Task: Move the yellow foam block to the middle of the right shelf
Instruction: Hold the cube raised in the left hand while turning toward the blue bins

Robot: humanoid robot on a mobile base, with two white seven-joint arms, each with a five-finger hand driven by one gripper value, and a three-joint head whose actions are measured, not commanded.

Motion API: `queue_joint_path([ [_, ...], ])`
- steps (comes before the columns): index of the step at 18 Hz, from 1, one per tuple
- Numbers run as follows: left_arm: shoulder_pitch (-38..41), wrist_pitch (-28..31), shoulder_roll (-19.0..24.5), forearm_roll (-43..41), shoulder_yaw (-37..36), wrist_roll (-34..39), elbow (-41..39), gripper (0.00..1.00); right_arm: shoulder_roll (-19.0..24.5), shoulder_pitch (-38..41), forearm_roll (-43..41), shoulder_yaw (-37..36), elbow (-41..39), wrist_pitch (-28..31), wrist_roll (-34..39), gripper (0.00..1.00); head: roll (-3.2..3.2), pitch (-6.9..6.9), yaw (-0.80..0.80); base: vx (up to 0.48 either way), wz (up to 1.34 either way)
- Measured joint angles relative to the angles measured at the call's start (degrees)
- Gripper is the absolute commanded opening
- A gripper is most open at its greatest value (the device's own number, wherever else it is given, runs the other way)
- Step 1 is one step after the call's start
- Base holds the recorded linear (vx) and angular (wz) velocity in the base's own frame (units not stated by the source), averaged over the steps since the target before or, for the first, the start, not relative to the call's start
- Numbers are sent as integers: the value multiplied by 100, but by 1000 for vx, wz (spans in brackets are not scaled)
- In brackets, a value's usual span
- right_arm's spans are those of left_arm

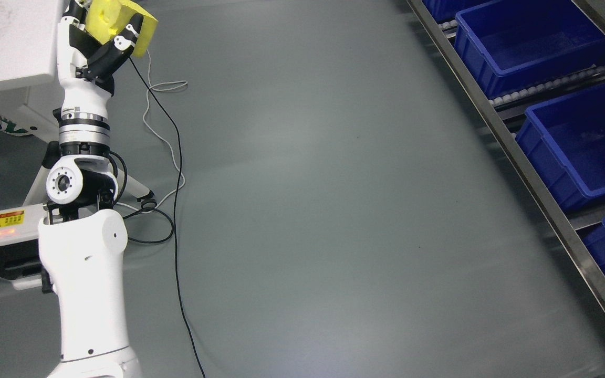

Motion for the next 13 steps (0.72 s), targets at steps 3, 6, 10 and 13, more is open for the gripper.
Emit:
queue_joint_path([
  [3, 1, 8, -4, -1, 5, 0, -23, 41, 0, 0, 0, 0, 0, 0, 0, 100, 0, 0, 0, 302, -106],
  [6, 0, 95, -7, -3, 12, 0, -57, 41, 0, 1, 0, 0, 0, 0, 0, 100, 0, 0, 0, 373, -195],
  [10, 1, 185, -9, -6, 18, 5, -102, 41, 0, 0, 0, 0, 0, 0, 0, 100, 0, 0, 0, 408, -289],
  [13, 11, 193, -10, -7, 22, 7, -136, 41, 0, 1, 0, 0, 0, 0, 0, 100, 0, 0, 0, 453, -314],
])
